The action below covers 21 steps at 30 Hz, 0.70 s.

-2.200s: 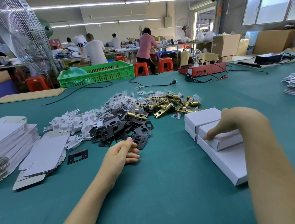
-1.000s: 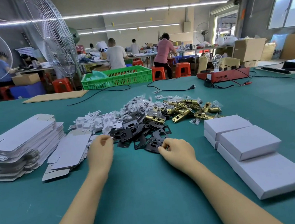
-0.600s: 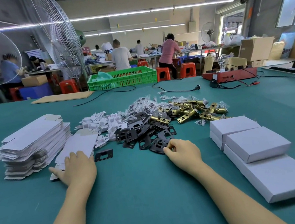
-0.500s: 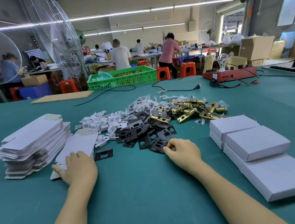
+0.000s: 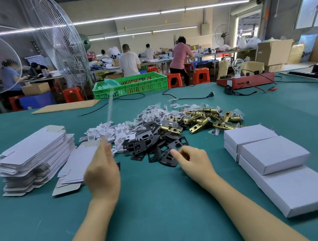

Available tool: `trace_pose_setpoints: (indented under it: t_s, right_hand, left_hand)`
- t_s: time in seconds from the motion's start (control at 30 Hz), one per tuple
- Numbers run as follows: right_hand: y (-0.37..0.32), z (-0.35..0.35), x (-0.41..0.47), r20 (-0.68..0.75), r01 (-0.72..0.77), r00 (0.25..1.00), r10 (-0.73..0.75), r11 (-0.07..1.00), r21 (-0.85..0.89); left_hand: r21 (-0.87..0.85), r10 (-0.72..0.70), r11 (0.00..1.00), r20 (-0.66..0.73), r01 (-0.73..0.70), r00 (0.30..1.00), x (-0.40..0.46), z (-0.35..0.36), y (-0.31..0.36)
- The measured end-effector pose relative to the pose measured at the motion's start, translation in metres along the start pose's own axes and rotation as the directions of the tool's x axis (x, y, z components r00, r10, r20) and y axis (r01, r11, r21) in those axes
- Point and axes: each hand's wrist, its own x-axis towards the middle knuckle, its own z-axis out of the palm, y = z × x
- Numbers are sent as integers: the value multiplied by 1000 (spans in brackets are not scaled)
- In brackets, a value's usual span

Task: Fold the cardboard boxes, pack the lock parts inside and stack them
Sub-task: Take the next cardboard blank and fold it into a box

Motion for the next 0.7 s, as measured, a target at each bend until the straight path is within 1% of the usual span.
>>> trace_pose_setpoints:
  t_s: [0.07, 0.13, 0.2, 0.27, 0.3, 0.33, 0.37, 0.43, 0.47, 0.53, 0.57, 0.6, 0.63, 0.67, 0.7]
  right_hand:
    - [-10, -3, -4, 2, 9, 1000, -10, 960, 280]
    - [-19, -3, -6, 65, -52, 998, 23, 875, 482]
    - [-22, 0, -4, 158, -162, 984, 84, 795, 585]
    - [-19, 2, -2, 251, -291, 954, 166, 722, 627]
    - [-16, 2, 0, 286, -334, 939, 189, 689, 643]
    - [-12, 3, 2, 314, -360, 930, 191, 651, 668]
    - [-7, 2, 4, 341, -372, 924, 172, 603, 705]
    - [-1, -1, 6, 392, -380, 915, 92, 522, 763]
    - [1, -2, 6, 417, -380, 908, 46, 510, 772]
    - [3, -3, 5, 454, -373, 891, -17, 540, 754]
    - [2, -3, 5, 459, -363, 888, -30, 565, 741]
    - [2, -2, 4, 451, -351, 892, -30, 585, 732]
    - [1, -1, 4, 434, -339, 901, -19, 594, 730]
    - [0, 0, 4, 410, -327, 912, -2, 601, 729]
    - [-1, 1, 4, 381, -310, 925, 16, 612, 727]
  left_hand:
    - [-35, 181, 983, 69, -179, 981, -11, 6, 19]
    - [-92, 368, 929, 133, -358, 920, -22, 14, 36]
    - [-175, 529, 848, 216, -500, 821, -29, 21, 47]
    - [-230, 644, 765, 304, -601, 703, -33, 25, 47]
    - [-242, 666, 743, 355, -624, 656, -33, 27, 44]
    - [-252, 654, 751, 409, -610, 636, -34, 27, 40]
    - [-262, 607, 790, 463, -555, 645, -35, 26, 37]
    - [-272, 455, 890, 526, -365, 718, -34, 23, 36]
    - [-271, 366, 928, 533, -256, 763, -34, 23, 37]
    - [-283, 193, 958, 509, -49, 839, -34, 23, 41]
    - [-306, 91, 948, 514, 83, 853, -35, 23, 43]
    - [-344, -13, 909, 542, 235, 841, -35, 23, 45]
    - [-381, -96, 843, 589, 380, 803, -35, 23, 45]
    - [-411, -150, 773, 621, 483, 769, -35, 23, 45]
    - [-431, -180, 729, 629, 532, 756, -35, 25, 43]
